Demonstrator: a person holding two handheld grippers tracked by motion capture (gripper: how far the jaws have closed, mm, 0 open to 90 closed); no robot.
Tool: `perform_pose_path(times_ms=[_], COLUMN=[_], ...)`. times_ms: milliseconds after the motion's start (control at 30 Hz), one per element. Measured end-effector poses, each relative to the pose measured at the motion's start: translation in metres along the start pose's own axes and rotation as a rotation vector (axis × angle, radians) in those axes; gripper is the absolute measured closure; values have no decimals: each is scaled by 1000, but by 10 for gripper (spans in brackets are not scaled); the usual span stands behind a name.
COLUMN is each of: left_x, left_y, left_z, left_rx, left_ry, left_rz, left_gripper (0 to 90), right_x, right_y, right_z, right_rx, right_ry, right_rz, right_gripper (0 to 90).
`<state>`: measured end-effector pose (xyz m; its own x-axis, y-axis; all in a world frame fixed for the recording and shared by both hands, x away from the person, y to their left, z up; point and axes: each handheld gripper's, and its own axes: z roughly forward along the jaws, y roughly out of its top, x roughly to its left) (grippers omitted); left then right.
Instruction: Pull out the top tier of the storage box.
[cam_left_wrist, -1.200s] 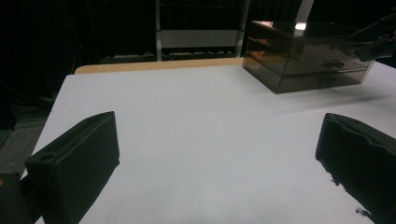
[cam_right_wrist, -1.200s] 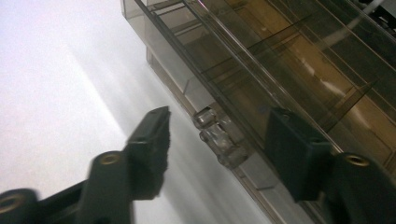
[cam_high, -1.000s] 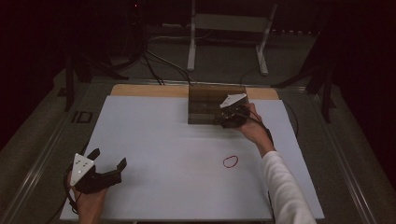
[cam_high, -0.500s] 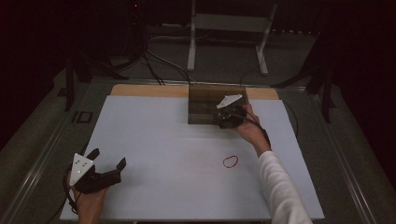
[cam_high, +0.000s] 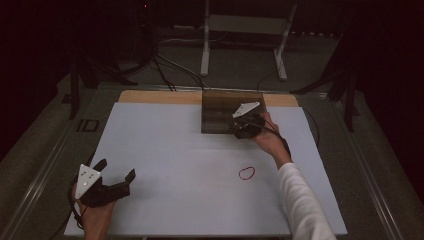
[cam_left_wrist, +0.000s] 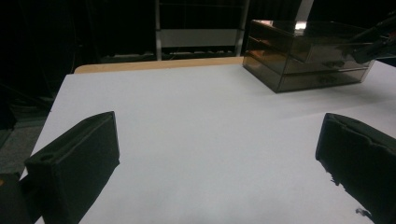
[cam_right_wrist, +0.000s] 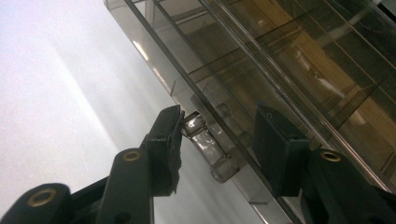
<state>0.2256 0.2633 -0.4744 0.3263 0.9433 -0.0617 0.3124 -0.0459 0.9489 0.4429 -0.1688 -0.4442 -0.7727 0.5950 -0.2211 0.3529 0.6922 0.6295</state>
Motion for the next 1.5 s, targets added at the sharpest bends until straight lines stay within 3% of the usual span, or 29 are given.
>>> perform_pose_path(times_ms=[1500], left_x=[0], left_y=[0], left_z=[1], left_rx=[3], left_ry=[0], left_rz=[1], left_gripper=[11], right_x=[17], right_y=[-11], right_z=[-16], right_rx=[-6], right_ry=[53], right_rz=[-74], right_gripper=[569])
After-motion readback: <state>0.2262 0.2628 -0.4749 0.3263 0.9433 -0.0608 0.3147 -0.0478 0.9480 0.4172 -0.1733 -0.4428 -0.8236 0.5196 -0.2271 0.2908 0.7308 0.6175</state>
